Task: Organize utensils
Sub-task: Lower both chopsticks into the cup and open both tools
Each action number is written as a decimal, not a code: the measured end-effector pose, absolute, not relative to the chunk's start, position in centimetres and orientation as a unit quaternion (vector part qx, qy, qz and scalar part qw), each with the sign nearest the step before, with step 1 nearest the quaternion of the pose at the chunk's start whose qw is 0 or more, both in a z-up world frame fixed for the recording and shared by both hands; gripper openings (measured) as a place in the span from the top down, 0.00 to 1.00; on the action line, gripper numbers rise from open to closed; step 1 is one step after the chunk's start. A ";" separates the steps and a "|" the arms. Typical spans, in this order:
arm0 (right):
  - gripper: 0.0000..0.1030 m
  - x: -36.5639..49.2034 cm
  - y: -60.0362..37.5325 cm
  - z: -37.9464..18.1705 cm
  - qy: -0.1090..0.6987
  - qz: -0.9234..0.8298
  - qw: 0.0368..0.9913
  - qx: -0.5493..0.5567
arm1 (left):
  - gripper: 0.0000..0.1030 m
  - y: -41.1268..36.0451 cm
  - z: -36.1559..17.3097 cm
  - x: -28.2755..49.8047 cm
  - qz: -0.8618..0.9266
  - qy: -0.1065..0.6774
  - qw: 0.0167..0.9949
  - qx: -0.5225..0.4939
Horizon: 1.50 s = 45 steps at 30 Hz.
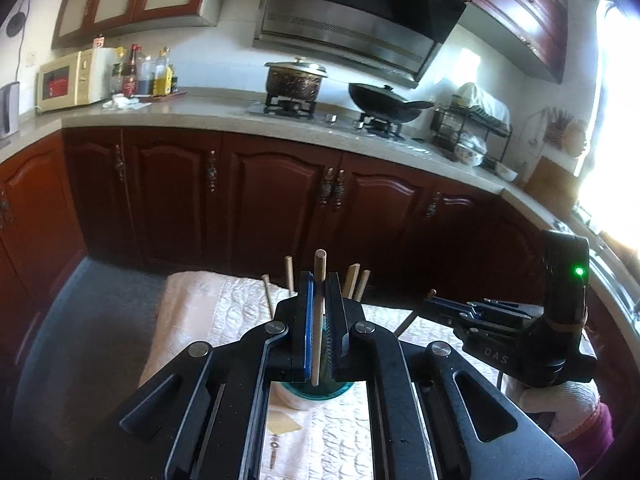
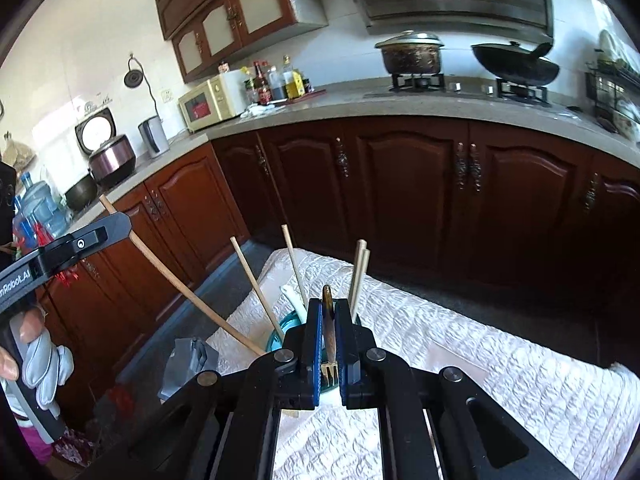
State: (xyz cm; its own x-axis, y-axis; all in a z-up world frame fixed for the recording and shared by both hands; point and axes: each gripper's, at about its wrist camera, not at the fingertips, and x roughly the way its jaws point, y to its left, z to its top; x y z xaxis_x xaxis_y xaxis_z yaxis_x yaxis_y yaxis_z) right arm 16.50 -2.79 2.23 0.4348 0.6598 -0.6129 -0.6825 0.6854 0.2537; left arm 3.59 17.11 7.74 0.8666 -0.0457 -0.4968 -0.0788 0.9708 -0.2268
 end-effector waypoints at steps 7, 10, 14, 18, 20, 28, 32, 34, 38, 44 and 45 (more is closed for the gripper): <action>0.95 18.2 0.7 -0.5 0.377 0.393 0.838 -0.033 | 0.96 17.6 4.3 5.3 0.029 0.281 0.952 -0.118; 0.95 19.0 1.6 -2.0 0.391 0.388 0.834 -0.040 | 0.96 17.5 3.2 6.0 0.034 0.288 0.950 -0.113; 0.95 19.9 2.1 -3.9 0.411 0.385 0.825 -0.040 | 0.96 17.3 1.7 7.1 0.036 0.300 0.947 -0.112; 0.95 20.5 2.8 -5.8 0.432 0.388 0.813 -0.042 | 0.96 17.1 0.6 8.0 0.037 0.311 0.943 -0.112; 0.95 20.7 3.1 -6.5 0.440 0.389 0.808 -0.043 | 0.96 17.1 0.1 8.4 0.039 0.317 0.941 -0.114; 0.95 21.1 4.3 -9.2 0.471 0.392 0.789 -0.042 | 0.96 17.1 -1.0 9.5 0.046 0.323 0.938 -0.119; 0.95 21.3 4.1 -9.5 0.477 0.392 0.786 -0.036 | 0.96 17.3 -1.1 9.7 0.046 0.326 0.936 -0.126; 0.89 21.2 3.8 -9.3 0.474 0.393 0.787 -0.035 | 0.96 17.4 -1.2 9.8 0.044 0.330 0.934 -0.131; 0.77 20.9 2.9 -9.0 0.470 0.390 0.792 -0.031 | 0.95 17.6 -1.3 9.7 0.042 0.334 0.931 -0.141; 0.77 20.1 2.1 -8.4 0.462 0.383 0.799 -0.038 | 0.71 17.5 -0.8 8.9 0.037 0.329 0.933 -0.141; 0.76 19.9 1.9 -8.1 0.459 0.384 0.800 -0.037 | 0.66 17.5 -0.7 8.6 0.037 0.327 0.933 -0.142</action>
